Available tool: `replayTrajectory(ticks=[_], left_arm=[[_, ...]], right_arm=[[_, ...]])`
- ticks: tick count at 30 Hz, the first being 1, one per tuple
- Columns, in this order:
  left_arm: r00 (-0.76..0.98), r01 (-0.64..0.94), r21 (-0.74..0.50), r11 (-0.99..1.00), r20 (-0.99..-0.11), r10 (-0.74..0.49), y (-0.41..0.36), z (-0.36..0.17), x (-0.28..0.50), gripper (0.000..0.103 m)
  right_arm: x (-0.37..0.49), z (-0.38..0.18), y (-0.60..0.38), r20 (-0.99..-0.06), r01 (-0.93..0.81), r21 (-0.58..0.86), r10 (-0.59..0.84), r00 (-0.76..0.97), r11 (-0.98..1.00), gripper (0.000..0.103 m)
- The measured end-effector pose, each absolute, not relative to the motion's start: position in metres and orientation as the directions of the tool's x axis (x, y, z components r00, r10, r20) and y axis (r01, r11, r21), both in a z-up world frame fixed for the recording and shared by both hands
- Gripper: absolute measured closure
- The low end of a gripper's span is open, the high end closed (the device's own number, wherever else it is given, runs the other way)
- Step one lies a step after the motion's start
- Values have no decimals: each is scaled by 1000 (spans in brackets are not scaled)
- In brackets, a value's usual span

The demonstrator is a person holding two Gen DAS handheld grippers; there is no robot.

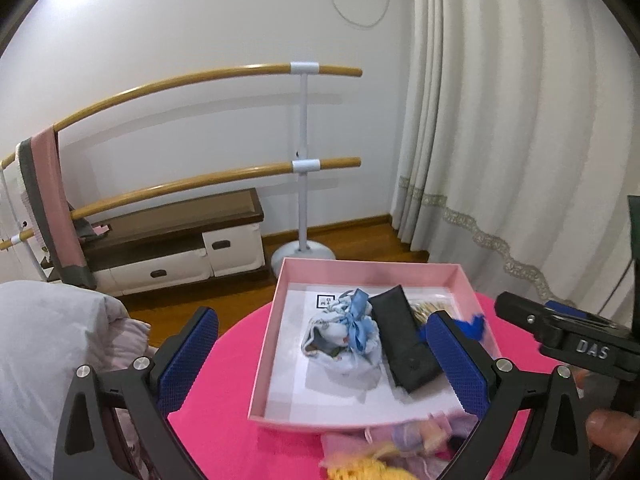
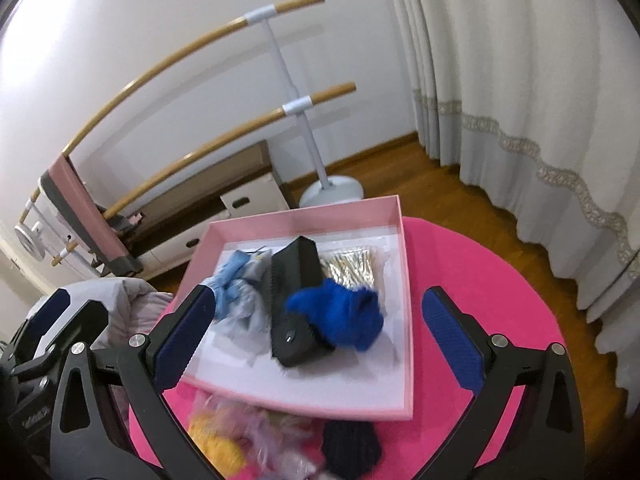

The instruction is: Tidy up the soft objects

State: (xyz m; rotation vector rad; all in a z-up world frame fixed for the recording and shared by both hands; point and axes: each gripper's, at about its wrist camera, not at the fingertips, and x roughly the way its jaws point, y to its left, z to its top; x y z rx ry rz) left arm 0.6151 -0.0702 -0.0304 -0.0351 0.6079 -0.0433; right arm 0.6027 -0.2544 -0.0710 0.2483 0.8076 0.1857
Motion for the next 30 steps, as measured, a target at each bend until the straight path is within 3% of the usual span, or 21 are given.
replayTrajectory(ticks=[11,30], left_arm=[[863,48,-70,996,-499,-76,-53,-6,465,0],[913,20,-61,998,-406,-43,-27,9,271,0]], right_arm=[[483,-25,-264,-582,-92,286,250,774,954,0],[331,3,-236,-471,-103,189,182,863,977,0]])
